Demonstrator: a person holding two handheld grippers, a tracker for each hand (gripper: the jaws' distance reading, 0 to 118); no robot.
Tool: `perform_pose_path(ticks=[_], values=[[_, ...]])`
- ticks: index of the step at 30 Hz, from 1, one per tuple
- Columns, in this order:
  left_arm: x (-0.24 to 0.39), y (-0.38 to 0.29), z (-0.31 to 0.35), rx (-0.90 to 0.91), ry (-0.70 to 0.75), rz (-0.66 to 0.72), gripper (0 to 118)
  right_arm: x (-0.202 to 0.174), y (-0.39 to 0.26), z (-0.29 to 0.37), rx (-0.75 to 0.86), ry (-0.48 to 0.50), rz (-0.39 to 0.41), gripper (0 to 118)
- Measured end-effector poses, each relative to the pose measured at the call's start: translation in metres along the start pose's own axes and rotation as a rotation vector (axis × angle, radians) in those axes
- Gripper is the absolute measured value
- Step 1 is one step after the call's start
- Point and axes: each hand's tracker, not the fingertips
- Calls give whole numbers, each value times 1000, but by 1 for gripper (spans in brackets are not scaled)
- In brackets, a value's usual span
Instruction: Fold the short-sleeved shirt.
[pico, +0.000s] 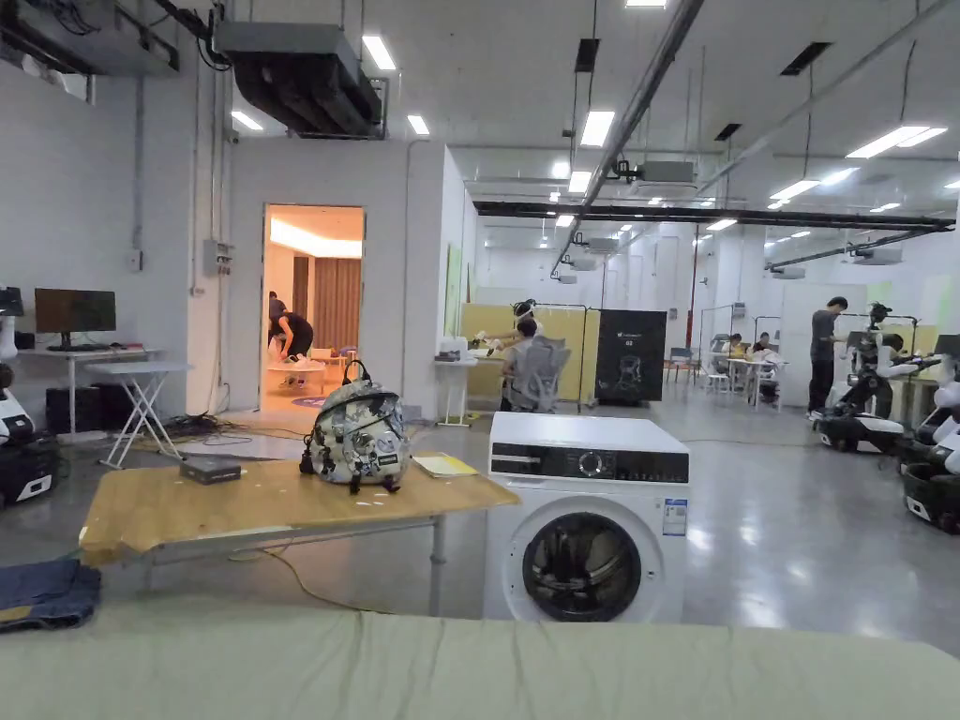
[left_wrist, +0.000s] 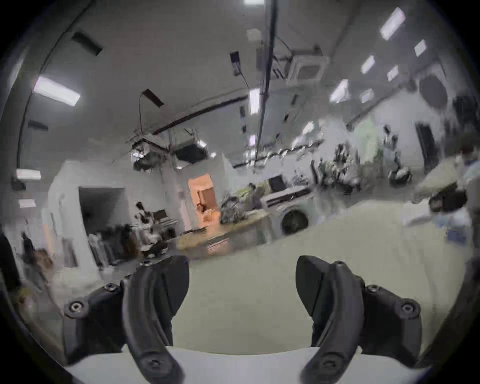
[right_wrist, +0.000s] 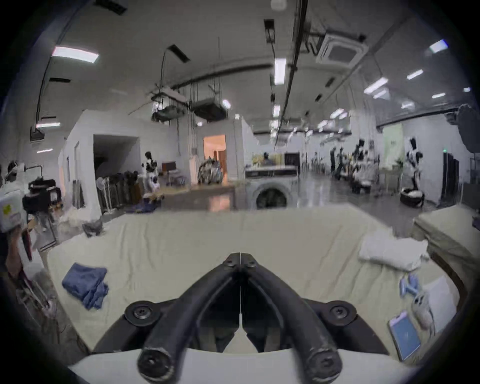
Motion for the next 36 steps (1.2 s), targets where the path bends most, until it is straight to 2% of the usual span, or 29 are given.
perform_pose_path(ticks=[2,3,4,6,7,9,10,12,18,30,33,34,35,36], values=[[10,-6,-11,11,7,92,85,-3,4,-1,65,-25,-19,0],[18,-5,-13,7,7,92,83,-5,4,0,87,-44,-30,0],[25,-5,-11,15,3,90,70,-6,1,2,117,-48,-43,0],[34,-4,-9,3,13,87,26,-10,0,7,115,-61,-40,0],[37,-4,-8,-30,72,78,7,-13,-1,11,108,-71,-28,0],[35,-6,0,-17,52,96,0,-17,-4,14,82,-77,5,0],[35,-6,5,-4,39,107,0,-19,-6,15,66,-83,37,0],[36,-5,9,3,117,110,0,-23,-9,13,39,-105,88,0],[30,-11,11,-31,83,117,0,-21,-12,11,30,-97,35,0],[24,-5,14,-20,56,186,0,-23,-8,12,23,-106,62,0],[22,-3,14,-24,8,205,0,-24,-6,14,31,-99,65,0],[21,-2,14,-28,0,214,0,-25,-4,14,36,-92,65,13],[21,0,14,-27,-3,227,7,-25,-2,15,36,-91,66,34],[20,2,14,-30,1,232,26,-26,0,15,31,-91,68,60]])
